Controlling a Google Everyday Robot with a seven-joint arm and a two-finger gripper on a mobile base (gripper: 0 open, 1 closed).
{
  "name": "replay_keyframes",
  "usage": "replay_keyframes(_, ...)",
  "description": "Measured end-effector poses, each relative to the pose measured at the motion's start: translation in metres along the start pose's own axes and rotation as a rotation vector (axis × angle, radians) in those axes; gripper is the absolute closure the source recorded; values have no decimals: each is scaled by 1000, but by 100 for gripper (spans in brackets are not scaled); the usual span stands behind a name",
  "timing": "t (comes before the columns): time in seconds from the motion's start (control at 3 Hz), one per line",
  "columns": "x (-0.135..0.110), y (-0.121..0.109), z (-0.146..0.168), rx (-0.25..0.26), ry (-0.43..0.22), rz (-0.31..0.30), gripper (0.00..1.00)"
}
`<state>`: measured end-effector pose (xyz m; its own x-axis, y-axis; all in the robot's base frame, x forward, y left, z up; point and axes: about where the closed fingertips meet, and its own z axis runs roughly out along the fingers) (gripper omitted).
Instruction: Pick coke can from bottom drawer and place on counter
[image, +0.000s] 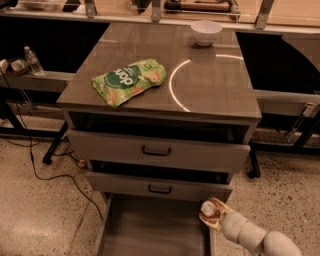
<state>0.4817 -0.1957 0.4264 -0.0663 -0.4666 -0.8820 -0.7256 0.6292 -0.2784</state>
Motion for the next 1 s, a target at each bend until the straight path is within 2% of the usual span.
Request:
replay_keyframes(0.33, -20, -13, -18, 26, 13, -43, 100)
replay_keyframes(0.67, -24, -15, -26, 33, 16, -50, 100)
replay_keyframes(1.0, -69, -39, -63, 93, 3, -100, 100)
